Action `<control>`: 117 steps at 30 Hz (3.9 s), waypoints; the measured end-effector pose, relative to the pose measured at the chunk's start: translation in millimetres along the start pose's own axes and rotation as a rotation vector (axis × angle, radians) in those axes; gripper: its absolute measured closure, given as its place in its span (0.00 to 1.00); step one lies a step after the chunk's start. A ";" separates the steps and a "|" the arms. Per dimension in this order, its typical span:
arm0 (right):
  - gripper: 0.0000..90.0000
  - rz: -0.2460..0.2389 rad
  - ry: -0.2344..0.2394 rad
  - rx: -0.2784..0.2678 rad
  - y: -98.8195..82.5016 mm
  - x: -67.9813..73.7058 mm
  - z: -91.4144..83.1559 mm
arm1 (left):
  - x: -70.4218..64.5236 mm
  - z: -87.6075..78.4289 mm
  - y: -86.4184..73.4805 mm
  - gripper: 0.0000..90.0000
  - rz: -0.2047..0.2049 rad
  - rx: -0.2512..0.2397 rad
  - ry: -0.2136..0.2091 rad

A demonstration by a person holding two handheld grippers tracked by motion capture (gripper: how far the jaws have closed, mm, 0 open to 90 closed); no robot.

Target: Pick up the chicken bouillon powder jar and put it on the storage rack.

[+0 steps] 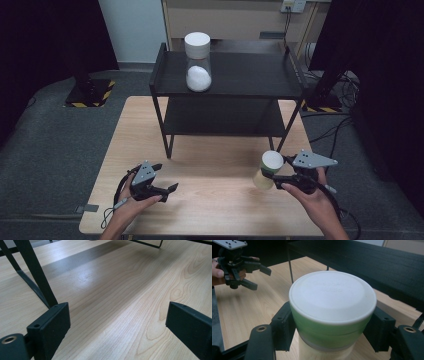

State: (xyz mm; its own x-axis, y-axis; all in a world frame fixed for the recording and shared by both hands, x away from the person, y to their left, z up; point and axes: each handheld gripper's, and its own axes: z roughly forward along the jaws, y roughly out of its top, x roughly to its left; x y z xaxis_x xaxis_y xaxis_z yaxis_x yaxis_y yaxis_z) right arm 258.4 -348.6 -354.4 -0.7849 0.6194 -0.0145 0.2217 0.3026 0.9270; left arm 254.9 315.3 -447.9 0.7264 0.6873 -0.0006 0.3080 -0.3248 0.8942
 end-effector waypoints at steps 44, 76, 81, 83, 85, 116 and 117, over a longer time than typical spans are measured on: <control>0.38 -0.074 0.085 -0.003 95.7 -9.1 -27.4 | -0.9 2.2 2.0 0.04 0.006 0.019 -0.014; 0.38 -0.132 0.074 -0.056 155.7 -5.3 -46.3 | -1.2 3.2 2.2 0.04 0.007 0.026 -0.022; 0.38 -0.134 0.063 -0.064 165.5 -3.0 -49.7 | -0.9 3.0 2.2 0.04 0.005 0.025 -0.023; 0.38 -0.132 0.072 -0.068 168.6 -5.0 -50.5 | -0.7 2.6 1.9 0.04 0.003 0.024 -0.022; 0.38 -0.134 0.076 -0.067 172.8 -5.9 -51.2 | -0.7 2.5 1.9 0.04 0.003 0.023 -0.023; 0.38 -0.167 0.102 -0.089 251.2 -34.2 -34.1 | 2.6 1.8 -0.8 0.04 -0.006 0.026 -0.025; 0.38 -0.166 0.100 -0.091 252.5 -36.4 -33.0 | 2.6 1.9 -0.9 0.04 -0.006 0.028 -0.025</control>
State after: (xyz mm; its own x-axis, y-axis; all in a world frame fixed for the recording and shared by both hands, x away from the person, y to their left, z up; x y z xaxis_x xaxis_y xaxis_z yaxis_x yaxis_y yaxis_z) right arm 323.8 -318.6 -107.5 -0.8608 0.4903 -0.1364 0.0354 0.3250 0.9450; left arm 257.7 316.2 -449.5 0.7398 0.6726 -0.0177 0.3292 -0.3389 0.8813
